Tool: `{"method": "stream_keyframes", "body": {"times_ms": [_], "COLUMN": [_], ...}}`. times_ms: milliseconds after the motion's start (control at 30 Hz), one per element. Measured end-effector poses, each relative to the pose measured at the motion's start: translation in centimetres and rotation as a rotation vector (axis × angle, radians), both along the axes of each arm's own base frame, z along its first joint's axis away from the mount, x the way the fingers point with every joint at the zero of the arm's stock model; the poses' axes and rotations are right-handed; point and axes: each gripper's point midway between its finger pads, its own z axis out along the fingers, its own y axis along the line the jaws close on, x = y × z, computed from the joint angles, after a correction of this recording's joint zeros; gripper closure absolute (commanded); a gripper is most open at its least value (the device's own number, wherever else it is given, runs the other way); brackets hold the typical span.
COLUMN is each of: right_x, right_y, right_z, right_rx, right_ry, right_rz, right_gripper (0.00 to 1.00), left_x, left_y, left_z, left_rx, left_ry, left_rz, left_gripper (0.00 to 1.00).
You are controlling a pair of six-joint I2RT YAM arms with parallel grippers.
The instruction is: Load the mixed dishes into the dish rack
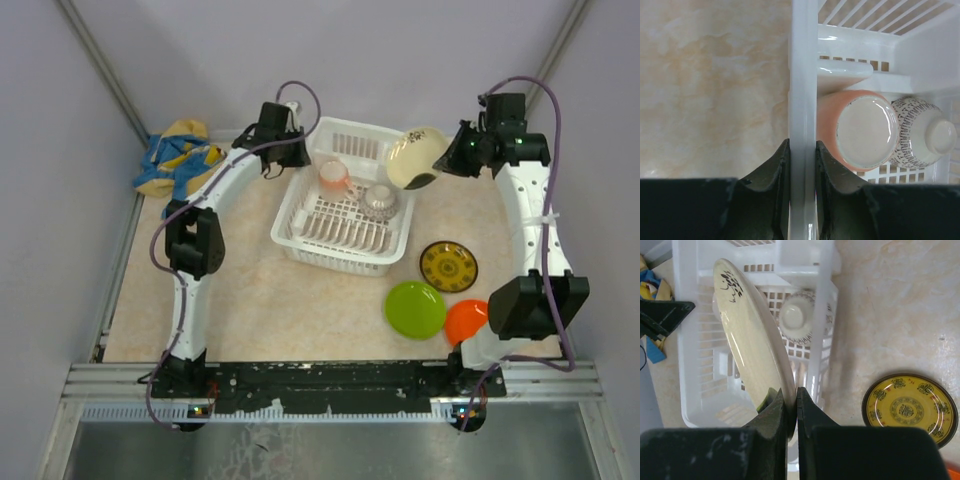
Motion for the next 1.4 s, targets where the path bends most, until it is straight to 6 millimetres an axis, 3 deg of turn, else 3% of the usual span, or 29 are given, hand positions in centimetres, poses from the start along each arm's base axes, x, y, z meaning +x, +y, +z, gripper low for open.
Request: {"method": "stream_keyframes", "body": {"times_ms": [233, 400, 600, 767, 1033, 1233, 1400], "right_x": [1.2, 1.6, 2.3, 1.8, 0.4, -0.5, -0.5], "right_y": [0.8, 2.6, 3.6, 4.6, 8.4, 9.7, 9.7], "right_z": [-0.3, 0.5, 0.6, -0.1, -0.2, -0.9, -2.0], "right_rx": [-0.024, -0.091, -0.180, -0.265, -0.422, -0.551, -0.633], "right_ry": [0.004, -0.024, -0.043, -0.029, -0.053, -0.041, -0.002], "right_rz": [0.030, 0.089, 0.121, 0.153, 0.250, 0.278, 0.266], "right_gripper": [1.00, 1.00, 1.00, 1.00, 1.00, 1.00, 1.00], "left_x": [0.5, -1.2, -4.1, -6.8, -9.3, -13.3, -13.1], "left_y": [8.8, 11.6, 12.0, 11.7, 10.3, 8.6, 8.3], "left_z": [-0.1, -0.2, -0.4, -0.6, -0.7, -3.2, -2.4], "left_rx": [-0.017, -0.029, -0.061, -0.094, -0.141, -0.125, -0.132], "left_ry": [0.060, 0.099, 0.156, 0.204, 0.267, 0.402, 0.399], "left_rz": [0.248, 0.339, 0.383, 0.405, 0.401, 0.351, 0.341], "left_gripper": [1.00, 0.99, 0.95, 0.87, 0.61, 0.42, 0.30]}}
